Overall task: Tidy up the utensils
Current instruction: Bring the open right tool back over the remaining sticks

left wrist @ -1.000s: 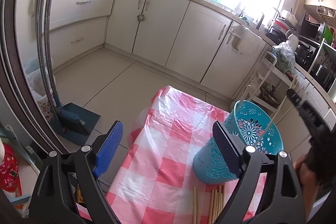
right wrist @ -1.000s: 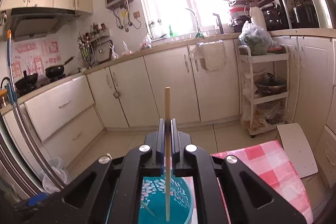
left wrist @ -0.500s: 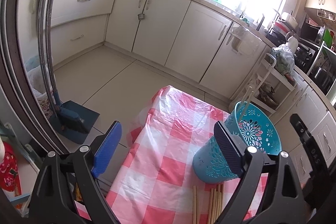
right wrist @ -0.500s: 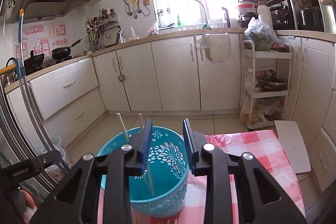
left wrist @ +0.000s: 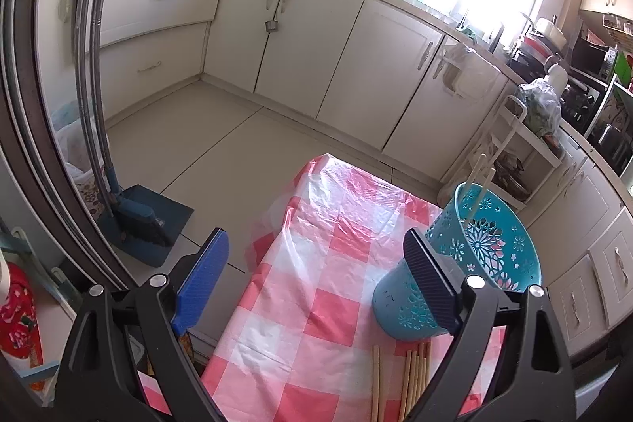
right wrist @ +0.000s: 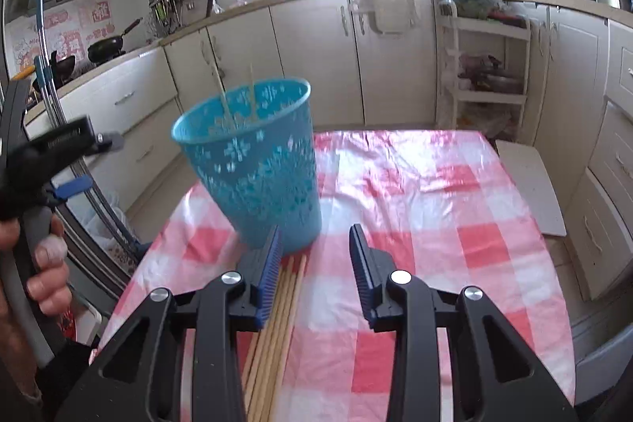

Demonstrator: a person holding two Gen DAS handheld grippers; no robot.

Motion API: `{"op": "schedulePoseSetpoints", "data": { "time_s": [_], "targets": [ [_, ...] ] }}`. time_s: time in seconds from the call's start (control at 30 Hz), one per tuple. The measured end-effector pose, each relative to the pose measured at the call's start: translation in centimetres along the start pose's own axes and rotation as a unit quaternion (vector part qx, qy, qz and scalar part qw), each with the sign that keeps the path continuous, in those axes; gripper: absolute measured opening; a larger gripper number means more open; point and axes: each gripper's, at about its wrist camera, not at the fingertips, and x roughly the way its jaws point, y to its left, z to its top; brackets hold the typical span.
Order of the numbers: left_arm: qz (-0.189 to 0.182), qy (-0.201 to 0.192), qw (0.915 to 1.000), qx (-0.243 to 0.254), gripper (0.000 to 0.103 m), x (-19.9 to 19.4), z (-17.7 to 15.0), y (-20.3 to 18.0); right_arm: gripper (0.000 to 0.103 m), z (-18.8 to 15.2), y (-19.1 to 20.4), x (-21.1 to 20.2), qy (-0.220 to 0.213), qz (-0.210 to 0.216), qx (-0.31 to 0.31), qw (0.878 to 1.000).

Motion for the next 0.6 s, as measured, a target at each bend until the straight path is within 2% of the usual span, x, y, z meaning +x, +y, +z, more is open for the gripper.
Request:
{"op": "schedulePoseSetpoints", "data": {
  "time_s": [0.1,0.23,0.4,0.6],
  "targets": [
    [0.007,0.003,1.0,-0.001,0.086,0.0,-0.1,0.7,0.03,-2.4,0.1,1.1,0.054,0.005,-0.003,0.999],
    [0.016,0.009,0.9997,-0.012,0.086,0.0,-0.1,2.0,0.023,-4.6,0.2,2.4,0.099,0.015,0.001,0.995],
    [0.019,0.019,0.9994,-0.022,0.086,0.5,-0.2,2.6,0.023,-5.2,1.4,3.3,0.118,0.02,-0.015,0.993],
    [0.016,0.021,0.9996,-0.003,0.086,0.5,-0.4,1.6,0.02,-4.7,2.0,4.9,0.122,0.007,-0.025,0.992]
  ]
}}
